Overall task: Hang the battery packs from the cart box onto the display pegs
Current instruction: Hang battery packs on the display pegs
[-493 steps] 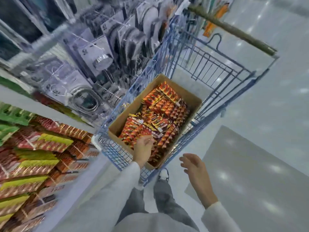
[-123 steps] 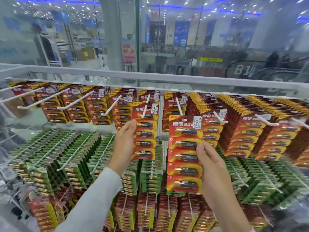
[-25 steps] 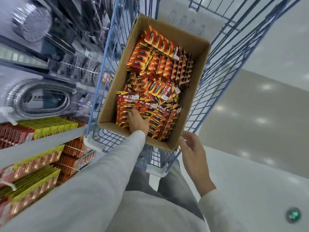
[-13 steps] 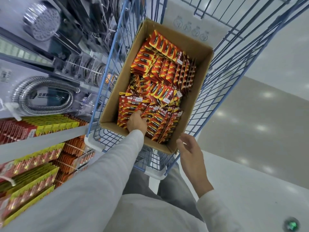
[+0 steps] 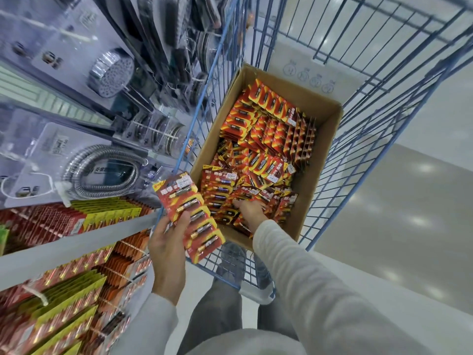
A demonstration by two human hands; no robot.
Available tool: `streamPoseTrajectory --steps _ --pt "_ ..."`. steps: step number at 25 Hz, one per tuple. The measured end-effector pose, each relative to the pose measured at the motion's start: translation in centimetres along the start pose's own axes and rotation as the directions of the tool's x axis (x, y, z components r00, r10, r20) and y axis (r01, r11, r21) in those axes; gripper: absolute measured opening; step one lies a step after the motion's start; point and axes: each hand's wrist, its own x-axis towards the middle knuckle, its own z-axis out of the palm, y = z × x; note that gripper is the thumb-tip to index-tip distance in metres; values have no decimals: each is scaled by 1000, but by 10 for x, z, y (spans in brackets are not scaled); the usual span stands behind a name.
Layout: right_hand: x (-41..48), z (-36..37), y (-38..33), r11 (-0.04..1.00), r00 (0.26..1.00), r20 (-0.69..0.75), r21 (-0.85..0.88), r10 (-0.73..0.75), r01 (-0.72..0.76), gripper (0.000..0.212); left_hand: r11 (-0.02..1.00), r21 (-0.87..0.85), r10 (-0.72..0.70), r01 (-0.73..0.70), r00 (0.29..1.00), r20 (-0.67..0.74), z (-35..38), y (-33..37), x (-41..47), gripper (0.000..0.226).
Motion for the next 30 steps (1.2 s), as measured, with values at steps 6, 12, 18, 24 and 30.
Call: streamPoseTrajectory --steps 6,12,18,24,30 --pt "24 46 2 991 958 -285 119 -29 65 87 995 85 -58 57 998 9 -33 -14 -2 32" --pt "28 62 9 975 910 -351 -62 -222 214 86 992 97 -78 77 997 9 -42 -19 -9 20" --pt "32 29 24 958 934 -222 -10 -281 286 82 994 94 -61 53 994 92 -44 -18 -8 31" --pt "-52 -31 15 865 867 31 89 -498 494 56 1000 3 -9 9 993 117 -50 -13 -21 26" --pt "-177 -92 11 800 785 187 264 -590 539 41 973 -226 64 -41 994 94 -66 -1 -85 29"
